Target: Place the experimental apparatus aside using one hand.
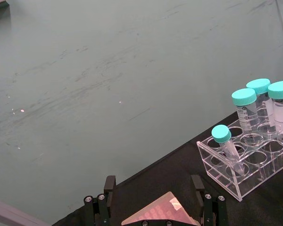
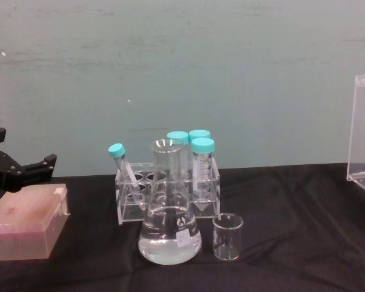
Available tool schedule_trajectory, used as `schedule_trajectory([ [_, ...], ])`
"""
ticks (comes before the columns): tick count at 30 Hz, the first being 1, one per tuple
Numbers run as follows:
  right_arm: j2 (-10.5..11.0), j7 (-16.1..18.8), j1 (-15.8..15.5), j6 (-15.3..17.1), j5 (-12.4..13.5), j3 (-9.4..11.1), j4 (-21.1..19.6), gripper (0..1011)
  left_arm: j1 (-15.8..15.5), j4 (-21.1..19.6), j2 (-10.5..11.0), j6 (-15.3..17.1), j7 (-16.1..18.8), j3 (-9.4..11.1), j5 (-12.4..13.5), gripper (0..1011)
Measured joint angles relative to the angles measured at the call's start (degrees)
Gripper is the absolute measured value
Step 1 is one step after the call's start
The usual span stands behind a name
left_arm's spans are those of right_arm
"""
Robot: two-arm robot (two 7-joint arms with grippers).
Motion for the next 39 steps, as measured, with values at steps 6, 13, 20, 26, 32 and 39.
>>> schedule_trajectory([
  [6, 0.19, 0.32, 0.13, -0.09, 0.27, 0.07, 0.30, 609, 0.00, 0.00, 0.00, 0.00, 0.00, 0.00, 0.00, 1000],
  [13, 0.43, 0.59, 0.27, -0.28, 0.46, 0.11, 0.69, 609, 0.00, 0.00, 0.00, 0.00, 0.00, 0.00, 0.00, 1000],
  [20, 0.63, 0.96, 0.51, -0.42, 0.75, 0.08, 1.19, 609, 0.00, 0.00, 0.00, 0.00, 0.00, 0.00, 0.00, 1000],
  [26, 0.73, 1.08, 0.56, -0.43, 0.90, 0.02, 1.49, 609, 0.00, 0.00, 0.00, 0.00, 0.00, 0.00, 0.00, 1000],
  [32, 0.75, 1.12, 0.62, -0.43, 1.05, -0.04, 1.85, 609, 0.00, 0.00, 0.00, 0.00, 0.00, 0.00, 0.00, 1000],
  [39, 0.75, 1.27, 0.82, -0.44, 1.24, -0.12, 2.38, 609, 0.00, 0.00, 0.00, 0.00, 0.00, 0.00, 0.00, 1000],
])
